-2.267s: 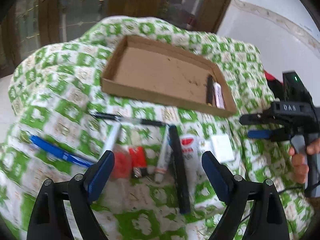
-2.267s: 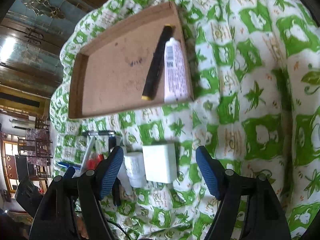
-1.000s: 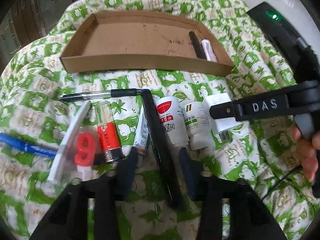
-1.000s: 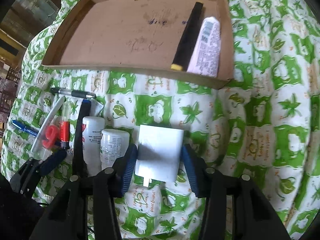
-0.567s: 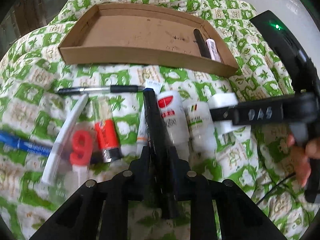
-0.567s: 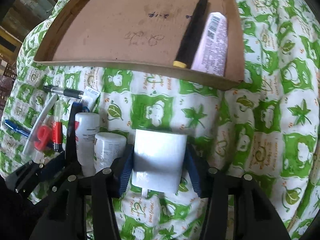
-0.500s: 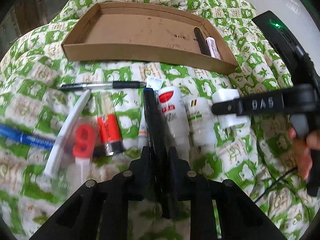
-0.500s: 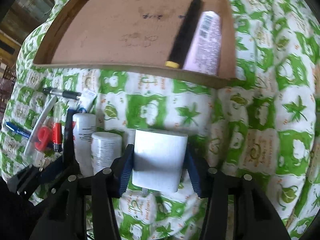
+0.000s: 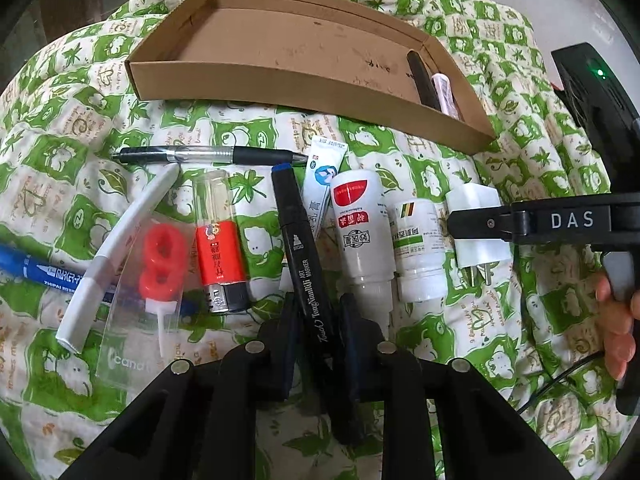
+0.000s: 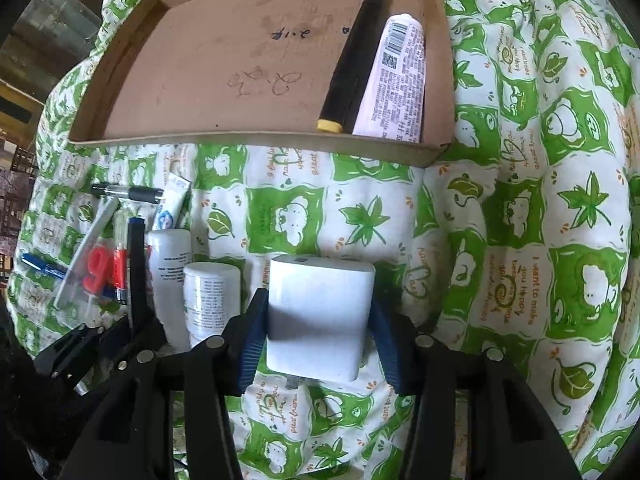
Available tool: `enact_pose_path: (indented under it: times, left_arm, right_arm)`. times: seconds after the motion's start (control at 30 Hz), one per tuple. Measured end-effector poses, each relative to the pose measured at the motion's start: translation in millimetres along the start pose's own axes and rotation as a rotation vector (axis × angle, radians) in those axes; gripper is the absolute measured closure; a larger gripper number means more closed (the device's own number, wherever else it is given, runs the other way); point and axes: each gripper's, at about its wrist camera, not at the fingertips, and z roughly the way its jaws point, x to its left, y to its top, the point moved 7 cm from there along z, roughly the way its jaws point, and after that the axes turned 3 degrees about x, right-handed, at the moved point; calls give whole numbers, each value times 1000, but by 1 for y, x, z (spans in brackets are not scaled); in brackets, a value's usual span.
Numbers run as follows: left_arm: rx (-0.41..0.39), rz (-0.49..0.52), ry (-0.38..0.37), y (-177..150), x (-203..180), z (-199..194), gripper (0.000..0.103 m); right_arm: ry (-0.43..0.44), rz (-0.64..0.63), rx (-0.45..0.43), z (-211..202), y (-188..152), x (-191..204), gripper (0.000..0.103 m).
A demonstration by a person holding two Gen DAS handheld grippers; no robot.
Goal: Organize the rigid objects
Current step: 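Grasp the white square charger with the right tool while the left tool grasps a blue-capped black marker, then carry the charger with the right tool over the tray while the left tool carries the marker there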
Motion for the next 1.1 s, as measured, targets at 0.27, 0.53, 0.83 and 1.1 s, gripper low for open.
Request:
enact_pose_path:
  times: [0.27,0.53,0.83,1.1]
  left_arm:
    - [-73,6,-35,-3,-1,-27,86]
    - [-111,-12,-41,1,9,-37,87]
    - [-101,-4,-26,1,9,-35,87]
    - [-12,-41,-51,-4,13,-15,87]
  right_arm:
    - [54,-16,-34,-20,-2,11,55]
    - [74,-6,-64,-36,1,6,56]
    - [74,-4,-63,-35,1,4,56]
    - [74,2,-54,-32,0,3,56]
